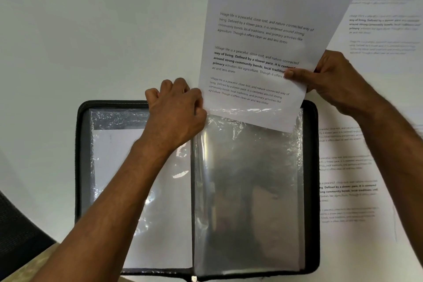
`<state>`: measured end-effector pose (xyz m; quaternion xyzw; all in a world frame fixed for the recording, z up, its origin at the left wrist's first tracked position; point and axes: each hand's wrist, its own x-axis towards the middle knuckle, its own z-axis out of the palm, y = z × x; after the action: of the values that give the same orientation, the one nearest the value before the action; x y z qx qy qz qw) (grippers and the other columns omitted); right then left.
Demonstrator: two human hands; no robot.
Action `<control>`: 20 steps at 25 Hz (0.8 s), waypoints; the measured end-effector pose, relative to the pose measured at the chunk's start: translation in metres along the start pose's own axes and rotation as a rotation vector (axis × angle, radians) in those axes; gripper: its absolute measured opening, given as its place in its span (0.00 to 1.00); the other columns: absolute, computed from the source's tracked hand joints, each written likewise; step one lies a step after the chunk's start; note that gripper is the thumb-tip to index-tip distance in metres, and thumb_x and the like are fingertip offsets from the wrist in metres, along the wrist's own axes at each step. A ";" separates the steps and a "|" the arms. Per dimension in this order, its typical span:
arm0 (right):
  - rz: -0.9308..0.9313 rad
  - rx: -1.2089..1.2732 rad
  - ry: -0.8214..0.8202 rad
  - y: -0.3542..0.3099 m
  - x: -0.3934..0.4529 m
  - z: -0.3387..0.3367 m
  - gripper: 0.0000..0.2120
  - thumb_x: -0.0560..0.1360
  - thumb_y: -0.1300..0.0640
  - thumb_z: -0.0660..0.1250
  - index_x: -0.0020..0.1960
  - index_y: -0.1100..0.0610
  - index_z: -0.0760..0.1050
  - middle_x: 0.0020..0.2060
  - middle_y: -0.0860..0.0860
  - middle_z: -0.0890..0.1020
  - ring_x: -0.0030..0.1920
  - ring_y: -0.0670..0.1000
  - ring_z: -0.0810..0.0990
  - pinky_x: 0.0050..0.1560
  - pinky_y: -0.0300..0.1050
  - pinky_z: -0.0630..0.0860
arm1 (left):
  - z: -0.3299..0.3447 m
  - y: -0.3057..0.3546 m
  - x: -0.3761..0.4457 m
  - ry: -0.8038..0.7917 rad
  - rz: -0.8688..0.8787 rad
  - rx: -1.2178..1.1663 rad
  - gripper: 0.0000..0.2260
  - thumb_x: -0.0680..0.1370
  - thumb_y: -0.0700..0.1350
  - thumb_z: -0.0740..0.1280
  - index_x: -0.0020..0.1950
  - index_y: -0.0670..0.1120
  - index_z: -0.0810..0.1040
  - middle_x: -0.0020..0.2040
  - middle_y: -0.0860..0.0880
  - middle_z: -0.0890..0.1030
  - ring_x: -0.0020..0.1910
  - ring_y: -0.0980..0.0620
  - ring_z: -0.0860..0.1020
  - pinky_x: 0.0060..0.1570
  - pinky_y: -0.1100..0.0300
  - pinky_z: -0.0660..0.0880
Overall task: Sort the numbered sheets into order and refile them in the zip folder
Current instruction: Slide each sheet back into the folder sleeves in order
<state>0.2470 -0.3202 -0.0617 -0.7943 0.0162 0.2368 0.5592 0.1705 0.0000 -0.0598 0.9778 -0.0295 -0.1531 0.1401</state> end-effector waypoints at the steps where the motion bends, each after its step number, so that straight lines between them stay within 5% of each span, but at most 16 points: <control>1: -0.001 -0.006 -0.004 0.000 0.000 -0.001 0.20 0.77 0.55 0.73 0.68 0.56 0.78 0.55 0.46 0.86 0.52 0.49 0.87 0.47 0.40 0.84 | -0.001 0.001 0.001 -0.015 -0.005 -0.028 0.06 0.76 0.47 0.62 0.47 0.53 0.79 0.49 0.53 0.71 0.53 0.50 0.67 0.52 0.52 0.55; 6: 0.008 0.004 -0.029 -0.003 -0.001 -0.002 0.17 0.77 0.57 0.73 0.65 0.52 0.79 0.52 0.44 0.87 0.52 0.48 0.87 0.48 0.41 0.84 | -0.004 0.000 0.005 -0.097 -0.055 -0.127 0.11 0.75 0.39 0.63 0.47 0.54 0.80 0.50 0.53 0.71 0.55 0.52 0.67 0.54 0.54 0.54; 11: 0.003 -0.002 -0.049 -0.005 0.001 -0.003 0.18 0.77 0.57 0.73 0.67 0.53 0.79 0.55 0.45 0.87 0.53 0.50 0.87 0.52 0.48 0.85 | -0.004 -0.002 0.009 -0.058 0.005 0.029 0.11 0.75 0.40 0.64 0.49 0.54 0.81 0.50 0.52 0.70 0.56 0.48 0.68 0.53 0.52 0.54; 15: -0.004 -0.023 -0.074 -0.008 0.001 -0.004 0.18 0.77 0.57 0.73 0.66 0.53 0.79 0.54 0.45 0.87 0.52 0.49 0.87 0.49 0.43 0.85 | -0.002 -0.006 0.014 -0.044 0.022 0.069 0.09 0.76 0.41 0.65 0.52 0.51 0.81 0.51 0.51 0.69 0.56 0.47 0.69 0.53 0.53 0.55; 17: 0.003 -0.058 -0.080 -0.008 0.002 -0.005 0.19 0.76 0.55 0.73 0.66 0.52 0.79 0.53 0.43 0.87 0.52 0.48 0.87 0.48 0.40 0.84 | -0.002 -0.007 0.018 -0.012 -0.070 -0.096 0.09 0.77 0.40 0.63 0.54 0.51 0.77 0.50 0.52 0.73 0.54 0.47 0.72 0.53 0.52 0.60; 20: 0.029 -0.102 -0.106 -0.008 0.003 -0.006 0.20 0.75 0.53 0.73 0.66 0.52 0.79 0.54 0.44 0.86 0.52 0.49 0.86 0.50 0.42 0.84 | -0.006 -0.003 0.025 -0.039 -0.324 -0.755 0.12 0.80 0.40 0.63 0.62 0.51 0.74 0.52 0.52 0.81 0.47 0.52 0.79 0.50 0.55 0.75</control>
<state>0.2543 -0.3215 -0.0547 -0.8079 -0.0138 0.2872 0.5144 0.1964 0.0016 -0.0626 0.8466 0.1807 -0.1918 0.4624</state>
